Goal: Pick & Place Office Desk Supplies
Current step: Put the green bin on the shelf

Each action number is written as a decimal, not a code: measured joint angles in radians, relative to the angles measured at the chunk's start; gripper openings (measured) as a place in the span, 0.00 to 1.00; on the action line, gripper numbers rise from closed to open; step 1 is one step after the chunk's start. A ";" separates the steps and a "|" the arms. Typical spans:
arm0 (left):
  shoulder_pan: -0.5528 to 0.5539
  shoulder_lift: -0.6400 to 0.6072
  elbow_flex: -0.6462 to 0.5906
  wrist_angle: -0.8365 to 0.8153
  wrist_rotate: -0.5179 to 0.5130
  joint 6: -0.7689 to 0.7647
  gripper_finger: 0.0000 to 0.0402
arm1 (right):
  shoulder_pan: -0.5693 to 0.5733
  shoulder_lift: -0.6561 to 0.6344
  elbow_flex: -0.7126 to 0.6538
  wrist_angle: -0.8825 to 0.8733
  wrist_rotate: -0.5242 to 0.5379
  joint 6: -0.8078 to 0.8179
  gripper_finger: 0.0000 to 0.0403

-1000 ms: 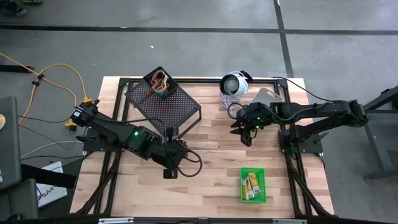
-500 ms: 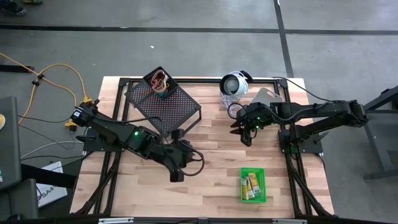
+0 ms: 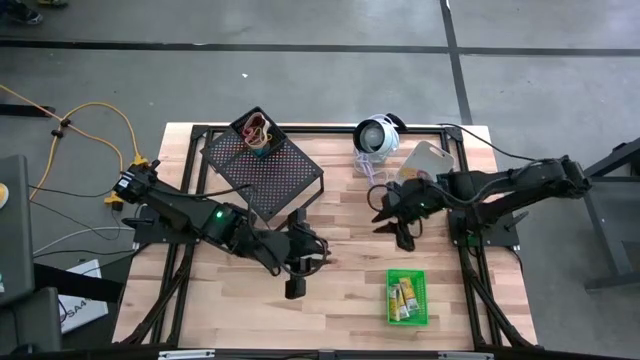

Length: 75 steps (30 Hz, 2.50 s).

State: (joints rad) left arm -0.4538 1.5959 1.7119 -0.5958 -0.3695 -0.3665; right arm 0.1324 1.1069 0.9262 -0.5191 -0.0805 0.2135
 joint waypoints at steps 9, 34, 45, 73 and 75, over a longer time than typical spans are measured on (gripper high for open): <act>0.000 0.000 0.000 0.154 0.000 0.000 0.20 | 0.291 0.017 0.065 -0.181 0.288 0.119 0.30; 0.000 0.000 0.000 0.201 0.000 0.000 0.20 | 0.492 0.293 0.057 -0.362 0.259 0.460 0.30; 0.000 0.000 0.000 0.201 0.000 0.000 0.20 | 0.495 0.292 -0.071 -0.250 0.185 0.558 0.30; 0.000 0.000 0.000 0.201 0.000 0.000 0.20 | 0.496 0.293 -0.195 -0.115 0.153 0.596 0.04; 0.000 0.000 0.000 0.201 0.000 0.000 0.20 | 0.495 0.293 -0.195 -0.103 0.155 0.604 0.02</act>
State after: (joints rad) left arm -0.4534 1.5959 1.7119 -0.3950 -0.3698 -0.3664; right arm 0.6270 1.3994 0.7315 -0.6225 0.0749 0.8176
